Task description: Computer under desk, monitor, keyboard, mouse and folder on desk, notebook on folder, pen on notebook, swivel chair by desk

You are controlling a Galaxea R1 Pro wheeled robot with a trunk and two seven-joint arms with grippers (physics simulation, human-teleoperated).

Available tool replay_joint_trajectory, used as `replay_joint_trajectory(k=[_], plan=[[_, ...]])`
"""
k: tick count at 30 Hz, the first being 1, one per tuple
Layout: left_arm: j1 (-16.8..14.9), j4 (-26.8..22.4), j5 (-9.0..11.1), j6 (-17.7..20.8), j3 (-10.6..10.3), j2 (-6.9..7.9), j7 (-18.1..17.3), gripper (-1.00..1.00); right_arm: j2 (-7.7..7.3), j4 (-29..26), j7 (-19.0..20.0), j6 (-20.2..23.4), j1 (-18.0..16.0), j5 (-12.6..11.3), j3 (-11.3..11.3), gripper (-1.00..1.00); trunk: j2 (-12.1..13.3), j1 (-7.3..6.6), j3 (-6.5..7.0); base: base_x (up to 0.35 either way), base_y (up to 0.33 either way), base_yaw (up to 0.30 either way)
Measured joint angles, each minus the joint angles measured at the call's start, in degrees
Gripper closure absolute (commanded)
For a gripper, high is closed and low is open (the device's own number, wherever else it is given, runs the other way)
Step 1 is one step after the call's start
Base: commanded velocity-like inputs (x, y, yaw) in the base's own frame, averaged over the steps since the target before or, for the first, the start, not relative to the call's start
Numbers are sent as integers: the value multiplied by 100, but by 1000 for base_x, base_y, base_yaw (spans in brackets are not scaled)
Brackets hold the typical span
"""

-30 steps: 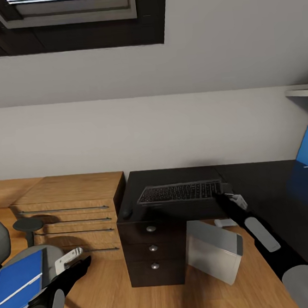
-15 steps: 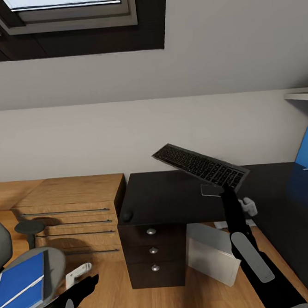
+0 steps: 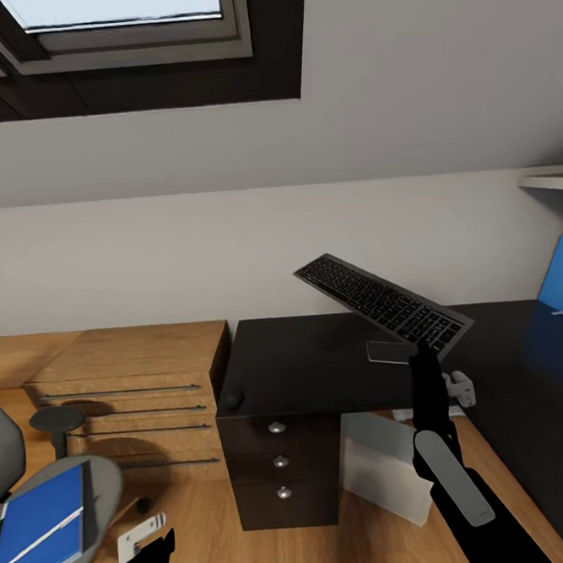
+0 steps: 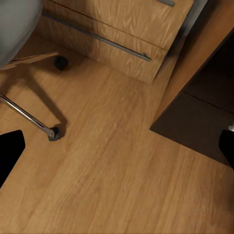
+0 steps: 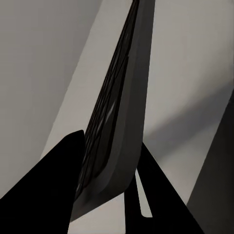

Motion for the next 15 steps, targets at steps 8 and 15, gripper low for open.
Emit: replay_joint_trajectory(k=[8,15], plan=[[0,37,1,-59,1,-12,8,-100,113,10,-3,-1,40,-24,-4,100,321,-172,144,-262,0,0],[0,115,1,-61,1,-14,28,-100,133,54,-22,-6,46,-61,6,100,602,-326,270,-341,0,0]])
